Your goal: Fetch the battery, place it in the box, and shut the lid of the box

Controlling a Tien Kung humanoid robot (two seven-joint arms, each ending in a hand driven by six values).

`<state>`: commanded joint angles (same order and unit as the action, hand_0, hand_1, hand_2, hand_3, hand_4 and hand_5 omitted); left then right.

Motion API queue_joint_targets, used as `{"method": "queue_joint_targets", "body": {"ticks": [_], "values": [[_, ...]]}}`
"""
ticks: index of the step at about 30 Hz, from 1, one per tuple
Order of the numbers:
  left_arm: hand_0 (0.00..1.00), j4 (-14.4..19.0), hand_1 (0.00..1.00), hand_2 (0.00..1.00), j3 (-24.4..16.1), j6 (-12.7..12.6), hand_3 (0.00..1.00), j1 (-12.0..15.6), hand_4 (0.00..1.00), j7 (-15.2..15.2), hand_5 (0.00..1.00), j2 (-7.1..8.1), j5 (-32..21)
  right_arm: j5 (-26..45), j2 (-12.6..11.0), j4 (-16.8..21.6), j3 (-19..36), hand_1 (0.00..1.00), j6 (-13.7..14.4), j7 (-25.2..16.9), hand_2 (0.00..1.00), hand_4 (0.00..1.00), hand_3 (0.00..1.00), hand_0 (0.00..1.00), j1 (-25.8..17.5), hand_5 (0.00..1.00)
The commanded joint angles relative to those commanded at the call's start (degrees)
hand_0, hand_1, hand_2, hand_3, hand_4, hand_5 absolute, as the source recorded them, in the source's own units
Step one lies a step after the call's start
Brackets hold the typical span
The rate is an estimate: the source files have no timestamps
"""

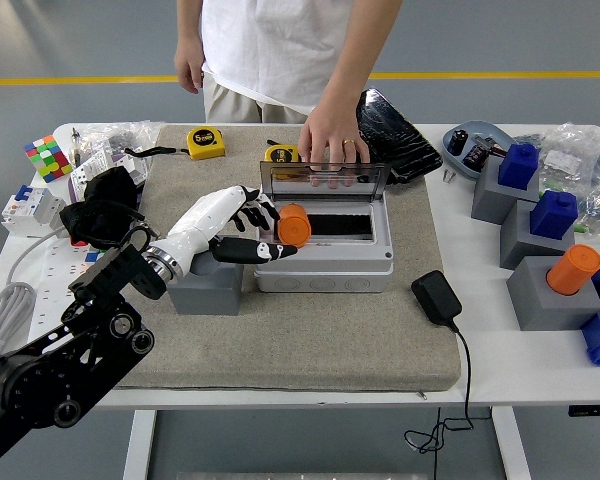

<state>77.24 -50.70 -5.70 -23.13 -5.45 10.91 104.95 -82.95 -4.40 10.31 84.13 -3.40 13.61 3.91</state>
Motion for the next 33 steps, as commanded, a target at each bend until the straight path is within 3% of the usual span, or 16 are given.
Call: {"method": "queue_joint_targets", "body": {"ticks": [6, 10, 15, 20, 21, 22, 26, 27, 33], "values": [[0.375, 0.37, 0.527, 0.490, 2.77, -0.10, 0.526, -2.10, 0.998, 0.02, 0.534, -3.36, -0.91, -0.22, 0.02, 0.00, 0.20, 0.648, -0.02, 0.13, 0.657, 0.971, 0.575, 0.639, -0.10, 0.579], [0.369, -0.14, 0.527, 0.494, 6.03, -0.12, 0.529, -3.81, 0.998, 0.46, 0.533, -6.81, -2.41, -0.16, 0.04, 0.00, -0.05, 0.648, -0.05, 0.14, 0.657, 0.971, 0.575, 0.640, -0.06, 0.579], [0.368, -1.13, 0.537, 0.512, 8.80, -0.11, 0.551, -6.23, 0.998, 1.12, 0.533, -9.36, -4.53, -0.08, 0.03, 0.00, -0.32, 0.648, -0.08, 0.17, 0.657, 0.971, 0.575, 0.639, 0.01, 0.579], [0.368, -1.42, 0.537, 0.512, 8.18, -1.61, 0.551, -8.87, 0.998, 3.20, 0.533, -10.87, -3.97, 0.03, -0.05, 0.00, -0.46, 0.648, -0.07, 0.18, 0.657, 0.971, 0.575, 0.639, 0.05, 0.579], [0.471, -1.54, 0.629, 0.610, 7.76, -1.83, 0.665, -9.39, 0.998, 3.47, 0.535, -10.91, -3.61, 0.00, -0.05, 0.00, -0.40, 0.648, -0.06, 0.20, 0.657, 0.971, 0.575, 0.641, 0.06, 0.579], [0.471, -1.72, 0.629, 0.610, 7.24, -2.01, 0.665, -9.94, 0.998, 3.66, 0.535, -10.91, -3.21, 0.08, -0.05, 0.00, -0.46, 0.648, -0.06, 0.20, 0.657, 0.971, 0.575, 0.641, 0.05, 0.579], [0.471, -3.97, 0.629, 0.610, 4.29, -1.49, 0.665, -12.55, 0.998, 2.46, 0.535, -10.91, -0.24, 0.26, -0.09, 0.00, -0.64, 0.648, -0.05, 0.19, 0.657, 0.971, 0.575, 0.641, 0.12, 0.579], [0.678, -4.78, 0.733, 0.710, 3.54, -1.23, 0.739, -13.06, 0.998, 1.93, 0.548, -10.91, 0.77, 0.38, -0.09, 0.00, -0.75, 0.648, -0.05, 0.17, 0.657, 0.971, 0.575, 0.638, 0.14, 0.579], [0.708, -9.37, 0.762, 0.728, 0.47, -0.25, 0.752, -14.47, 0.998, -0.17, 0.559, -10.91, 5.11, 0.62, -0.08, 0.00, -0.96, 0.647, -0.04, 0.13, 0.657, 0.971, 0.575, 0.639, 0.19, 0.579]]}}
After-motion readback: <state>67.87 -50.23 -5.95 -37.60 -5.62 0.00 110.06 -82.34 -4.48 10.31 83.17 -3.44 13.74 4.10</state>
